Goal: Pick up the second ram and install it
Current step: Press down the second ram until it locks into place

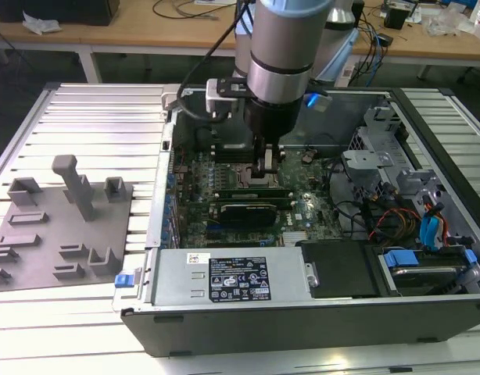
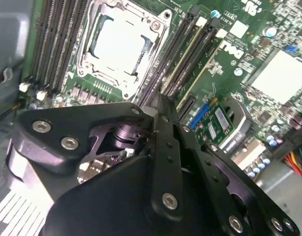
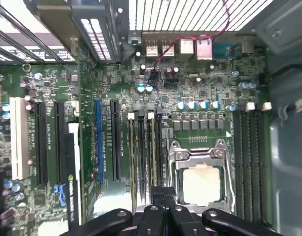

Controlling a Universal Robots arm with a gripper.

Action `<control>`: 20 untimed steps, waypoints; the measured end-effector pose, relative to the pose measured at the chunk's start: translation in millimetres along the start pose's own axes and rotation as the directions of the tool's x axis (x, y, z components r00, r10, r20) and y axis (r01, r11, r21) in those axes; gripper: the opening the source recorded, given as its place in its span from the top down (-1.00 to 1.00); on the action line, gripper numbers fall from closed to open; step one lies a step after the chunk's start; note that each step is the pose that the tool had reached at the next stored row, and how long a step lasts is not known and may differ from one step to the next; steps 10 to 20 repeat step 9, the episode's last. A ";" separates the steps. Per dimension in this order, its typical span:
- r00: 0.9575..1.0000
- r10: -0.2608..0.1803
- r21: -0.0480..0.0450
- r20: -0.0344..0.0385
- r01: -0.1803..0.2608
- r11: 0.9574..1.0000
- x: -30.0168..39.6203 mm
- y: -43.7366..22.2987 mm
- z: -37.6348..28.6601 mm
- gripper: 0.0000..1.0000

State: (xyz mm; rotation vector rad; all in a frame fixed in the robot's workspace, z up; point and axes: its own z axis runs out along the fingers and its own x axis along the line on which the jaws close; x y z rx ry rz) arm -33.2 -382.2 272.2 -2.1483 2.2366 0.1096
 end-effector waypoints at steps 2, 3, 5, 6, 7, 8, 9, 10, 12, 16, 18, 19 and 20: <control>1.000 0.000 0.000 0.000 0.000 1.000 -0.6 0.2 -7.9 0.79; 1.000 0.000 0.000 0.000 0.000 1.000 -0.8 0.3 -10.5 0.79; 1.000 0.000 0.000 0.001 0.000 1.000 -0.9 0.3 -11.3 0.79; 1.000 0.000 0.000 0.000 0.000 1.000 -0.9 0.3 -11.4 0.79; 1.000 0.000 0.000 0.000 0.000 1.000 -0.9 0.3 -11.4 0.79; 1.000 0.000 0.000 0.000 0.000 1.000 -0.9 0.3 -11.4 0.79; 1.000 0.000 0.000 0.000 0.000 1.000 -0.9 0.3 -11.4 0.79; 1.000 0.000 0.000 0.000 0.000 1.000 -0.9 0.3 -11.4 0.79; 1.000 0.000 0.000 0.000 0.000 1.000 -0.9 0.3 -11.4 0.79; 1.000 0.000 0.000 0.000 0.000 1.000 -0.9 0.3 -11.4 0.79; 1.000 0.000 0.000 0.000 0.000 1.000 -0.9 0.3 -11.4 0.79; 1.000 0.000 0.000 0.000 0.000 1.000 -0.9 0.3 -11.4 0.79; 1.000 0.000 0.000 0.000 0.000 1.000 -0.9 0.3 -11.4 0.79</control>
